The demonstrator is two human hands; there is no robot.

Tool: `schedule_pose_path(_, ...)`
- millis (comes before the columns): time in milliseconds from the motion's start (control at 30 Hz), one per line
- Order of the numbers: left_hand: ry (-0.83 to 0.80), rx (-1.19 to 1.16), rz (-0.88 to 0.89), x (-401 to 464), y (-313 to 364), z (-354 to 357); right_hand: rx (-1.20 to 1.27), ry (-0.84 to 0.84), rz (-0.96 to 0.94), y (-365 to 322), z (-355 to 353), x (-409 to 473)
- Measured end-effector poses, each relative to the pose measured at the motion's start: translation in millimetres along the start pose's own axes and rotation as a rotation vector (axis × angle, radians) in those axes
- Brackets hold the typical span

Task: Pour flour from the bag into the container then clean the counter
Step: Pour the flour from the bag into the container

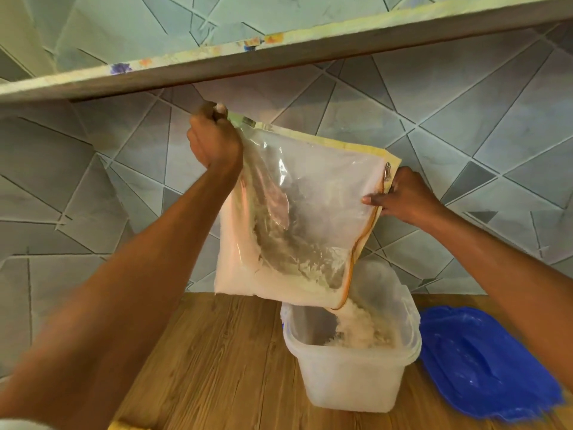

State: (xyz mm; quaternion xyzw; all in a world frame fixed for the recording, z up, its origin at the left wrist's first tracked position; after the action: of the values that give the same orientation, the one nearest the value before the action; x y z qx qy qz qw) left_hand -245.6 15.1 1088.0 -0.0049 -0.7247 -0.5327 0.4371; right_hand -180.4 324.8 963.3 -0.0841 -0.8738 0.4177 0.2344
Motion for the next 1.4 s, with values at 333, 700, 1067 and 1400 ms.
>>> schedule_pose_path(333, 0.017, -0.053, -0.034, -1.2, -5.2, -2.0, -0.046, -0.041, 0.004, -21.4, -5.1, -13.7)
schedule_pose_path(700, 0.017, -0.094, -0.031, 4.5, -7.1, -4.9, -0.069, 0.079, -0.015, -27.6, -3.6, -26.8)
schedule_pose_path(1067, 0.01, -0.102, -0.06, 1.7, -9.2, -8.2, -0.142, 0.104, -0.071, -31.1, 8.8, -48.8)
schedule_pose_path(1400, -0.033, -0.247, -0.164, 6.4, -9.7, -8.4, -0.118, 0.167, -0.083, -31.9, -0.5, -47.2)
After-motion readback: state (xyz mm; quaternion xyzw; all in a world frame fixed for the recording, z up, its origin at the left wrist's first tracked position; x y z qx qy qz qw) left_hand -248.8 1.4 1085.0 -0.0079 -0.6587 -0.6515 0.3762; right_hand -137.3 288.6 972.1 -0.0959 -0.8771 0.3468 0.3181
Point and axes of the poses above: each hand's wrist, its own x-axis towards the middle knuckle, its own z-axis out of the palm, y = z × x, the point moved 1 cm from there along x, towards the middle knuckle, and after that the axes turned 1 degree about -y, right-handed, at the moved point
